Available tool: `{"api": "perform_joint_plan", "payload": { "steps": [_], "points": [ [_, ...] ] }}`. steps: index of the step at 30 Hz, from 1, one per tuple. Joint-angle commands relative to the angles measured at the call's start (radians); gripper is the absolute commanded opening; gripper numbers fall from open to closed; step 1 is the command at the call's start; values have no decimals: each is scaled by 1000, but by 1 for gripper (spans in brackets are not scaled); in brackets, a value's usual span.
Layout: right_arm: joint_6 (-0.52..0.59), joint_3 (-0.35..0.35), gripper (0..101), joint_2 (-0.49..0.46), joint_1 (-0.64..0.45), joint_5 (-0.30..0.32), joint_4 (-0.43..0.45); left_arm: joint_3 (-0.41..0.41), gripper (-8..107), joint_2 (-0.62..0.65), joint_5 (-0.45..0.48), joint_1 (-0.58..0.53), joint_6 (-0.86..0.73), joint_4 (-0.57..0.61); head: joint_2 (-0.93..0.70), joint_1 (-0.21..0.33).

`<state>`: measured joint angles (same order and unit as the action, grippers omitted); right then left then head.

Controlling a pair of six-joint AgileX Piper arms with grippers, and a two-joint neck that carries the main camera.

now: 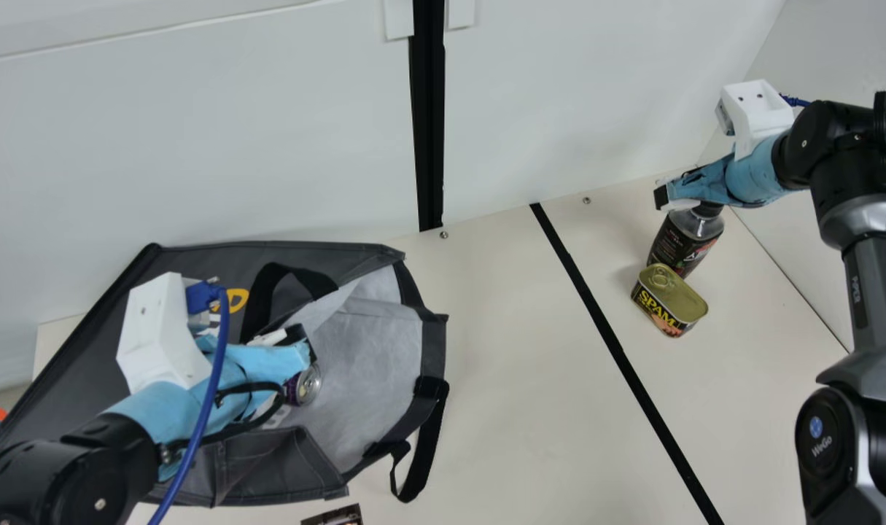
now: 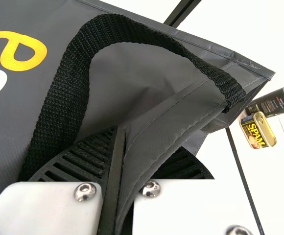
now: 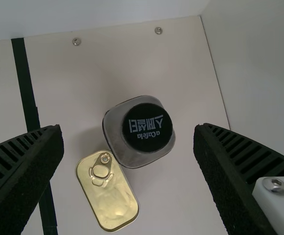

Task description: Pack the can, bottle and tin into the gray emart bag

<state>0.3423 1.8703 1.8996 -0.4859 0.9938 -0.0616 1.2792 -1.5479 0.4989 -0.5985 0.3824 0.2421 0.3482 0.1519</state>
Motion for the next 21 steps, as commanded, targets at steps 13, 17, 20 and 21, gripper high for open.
{"api": "perform_joint_plan", "payload": {
  "steps": [13,17,20,21],
  "points": [
    [2,33,91,73,-15,5,3,0,10,0,0,0,0,0,1,23],
    [2,36,84,87,-17,6,2,0,10,0,0,0,0,0,1,23],
    [2,40,64,97,-18,6,-3,0,10,0,0,0,0,0,1,23],
    [2,42,58,101,-18,6,-4,0,10,0,0,0,0,0,1,23]
  ]
}}
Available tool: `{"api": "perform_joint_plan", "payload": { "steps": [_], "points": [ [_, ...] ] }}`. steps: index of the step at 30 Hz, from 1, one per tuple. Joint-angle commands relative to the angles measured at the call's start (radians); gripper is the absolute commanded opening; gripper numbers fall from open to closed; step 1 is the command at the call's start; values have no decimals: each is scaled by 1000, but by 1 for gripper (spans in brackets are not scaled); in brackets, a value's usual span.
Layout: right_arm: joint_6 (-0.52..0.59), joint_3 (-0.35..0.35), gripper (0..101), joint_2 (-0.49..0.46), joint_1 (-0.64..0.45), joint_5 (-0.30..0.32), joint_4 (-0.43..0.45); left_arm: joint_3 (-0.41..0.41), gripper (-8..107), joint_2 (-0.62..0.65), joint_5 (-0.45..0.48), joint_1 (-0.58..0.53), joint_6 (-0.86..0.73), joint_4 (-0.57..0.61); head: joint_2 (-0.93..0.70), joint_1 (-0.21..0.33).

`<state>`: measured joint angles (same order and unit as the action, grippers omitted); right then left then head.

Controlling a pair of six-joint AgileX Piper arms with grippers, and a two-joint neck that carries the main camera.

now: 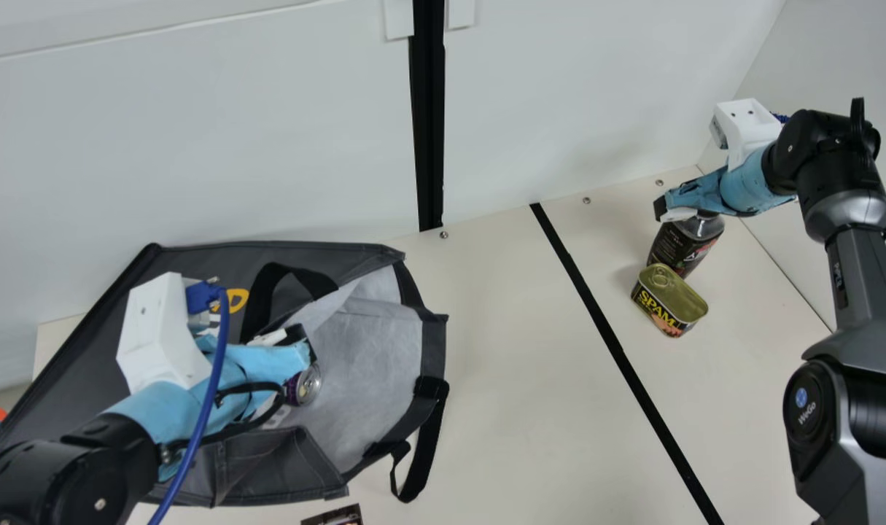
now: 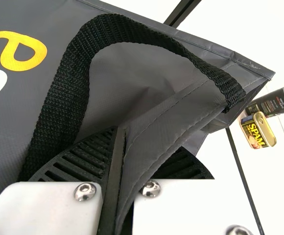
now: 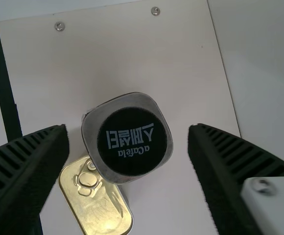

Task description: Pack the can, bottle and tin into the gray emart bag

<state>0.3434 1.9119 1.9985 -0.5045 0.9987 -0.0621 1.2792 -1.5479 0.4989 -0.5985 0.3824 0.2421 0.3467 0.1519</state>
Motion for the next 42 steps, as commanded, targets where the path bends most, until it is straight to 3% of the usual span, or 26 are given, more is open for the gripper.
{"api": "perform_joint_plan", "payload": {
  "steps": [1,9,31,42],
  "points": [
    [1,3,51,6,0,2,-5,0,10,0,0,0,0,0,2,23],
    [1,10,0,19,-5,0,-19,0,10,0,0,0,0,0,2,23],
    [52,29,0,-24,-12,-3,-81,0,10,0,0,0,0,0,2,23],
    [83,-13,0,-89,2,-8,-109,0,10,0,0,0,0,0,2,23]
  ]
}}
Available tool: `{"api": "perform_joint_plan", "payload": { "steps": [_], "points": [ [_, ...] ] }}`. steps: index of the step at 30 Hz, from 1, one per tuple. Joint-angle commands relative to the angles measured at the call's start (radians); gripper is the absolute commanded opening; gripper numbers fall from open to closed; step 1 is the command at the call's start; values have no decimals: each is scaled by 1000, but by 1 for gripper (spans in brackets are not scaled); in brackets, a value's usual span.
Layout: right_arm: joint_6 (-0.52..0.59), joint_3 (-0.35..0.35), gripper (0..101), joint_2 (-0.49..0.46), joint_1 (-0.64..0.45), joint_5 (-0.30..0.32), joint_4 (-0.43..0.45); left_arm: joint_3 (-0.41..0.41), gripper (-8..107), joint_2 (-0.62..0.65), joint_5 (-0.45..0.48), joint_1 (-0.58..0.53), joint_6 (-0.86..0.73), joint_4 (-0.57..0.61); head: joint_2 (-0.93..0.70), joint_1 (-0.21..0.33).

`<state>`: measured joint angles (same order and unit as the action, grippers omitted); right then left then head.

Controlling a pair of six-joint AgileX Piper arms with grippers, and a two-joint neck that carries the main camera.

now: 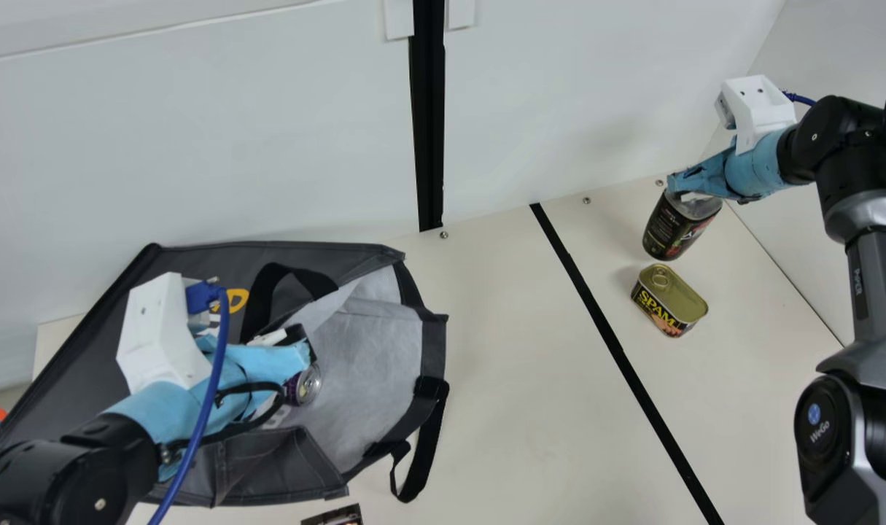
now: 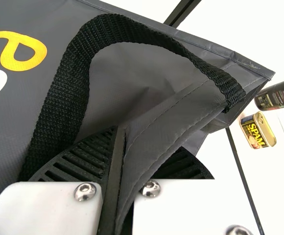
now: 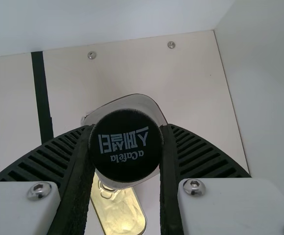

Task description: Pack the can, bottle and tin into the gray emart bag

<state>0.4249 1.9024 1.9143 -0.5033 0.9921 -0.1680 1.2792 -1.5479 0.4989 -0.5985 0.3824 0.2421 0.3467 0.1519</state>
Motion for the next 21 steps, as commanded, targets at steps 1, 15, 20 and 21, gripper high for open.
{"api": "perform_joint_plan", "payload": {
  "steps": [1,15,20,21],
  "points": [
    [4,-11,0,-13,3,-2,-5,0,10,0,0,0,0,0,2,23],
    [41,-86,0,-111,45,-1,-31,0,10,0,0,0,0,0,2,23],
    [44,-122,0,-150,67,-2,-25,0,10,0,0,0,0,0,2,23],
    [44,-129,0,-158,72,-3,-24,0,10,0,0,0,0,0,2,23]
  ]
}}
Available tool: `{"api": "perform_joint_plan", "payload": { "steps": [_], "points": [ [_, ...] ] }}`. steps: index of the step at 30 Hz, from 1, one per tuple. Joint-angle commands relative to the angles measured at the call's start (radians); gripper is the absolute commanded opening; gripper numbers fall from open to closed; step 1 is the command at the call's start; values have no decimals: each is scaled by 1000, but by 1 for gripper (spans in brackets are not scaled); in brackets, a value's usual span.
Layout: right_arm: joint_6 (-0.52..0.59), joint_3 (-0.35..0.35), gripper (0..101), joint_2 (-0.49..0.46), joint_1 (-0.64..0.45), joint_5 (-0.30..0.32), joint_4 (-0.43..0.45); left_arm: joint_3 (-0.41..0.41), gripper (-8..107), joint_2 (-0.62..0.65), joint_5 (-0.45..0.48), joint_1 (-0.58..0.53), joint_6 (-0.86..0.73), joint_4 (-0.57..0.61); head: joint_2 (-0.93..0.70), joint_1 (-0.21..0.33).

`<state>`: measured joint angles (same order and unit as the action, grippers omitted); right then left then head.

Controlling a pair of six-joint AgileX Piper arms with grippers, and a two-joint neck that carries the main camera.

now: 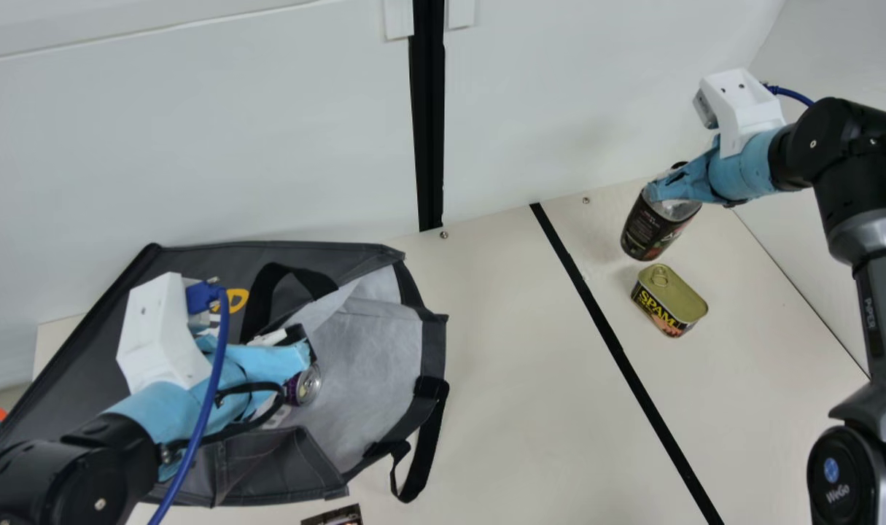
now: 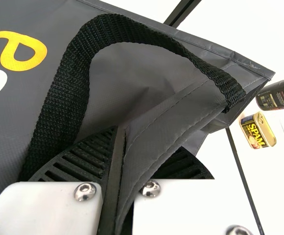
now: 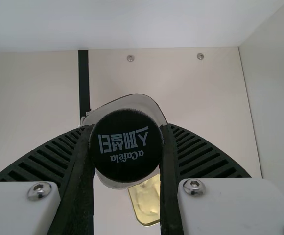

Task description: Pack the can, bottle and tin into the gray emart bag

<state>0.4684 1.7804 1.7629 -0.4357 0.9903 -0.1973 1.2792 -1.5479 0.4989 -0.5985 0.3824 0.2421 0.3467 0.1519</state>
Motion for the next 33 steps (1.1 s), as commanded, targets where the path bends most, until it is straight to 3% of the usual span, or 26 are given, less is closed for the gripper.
{"api": "perform_joint_plan", "payload": {
  "steps": [1,33],
  "points": [
    [0,-14,0,-14,9,-1,7,0,10,0,0,0,0,0,2,23],
    [-7,-171,0,-212,172,41,5,0,10,0,0,0,0,0,2,23]
  ]
}}
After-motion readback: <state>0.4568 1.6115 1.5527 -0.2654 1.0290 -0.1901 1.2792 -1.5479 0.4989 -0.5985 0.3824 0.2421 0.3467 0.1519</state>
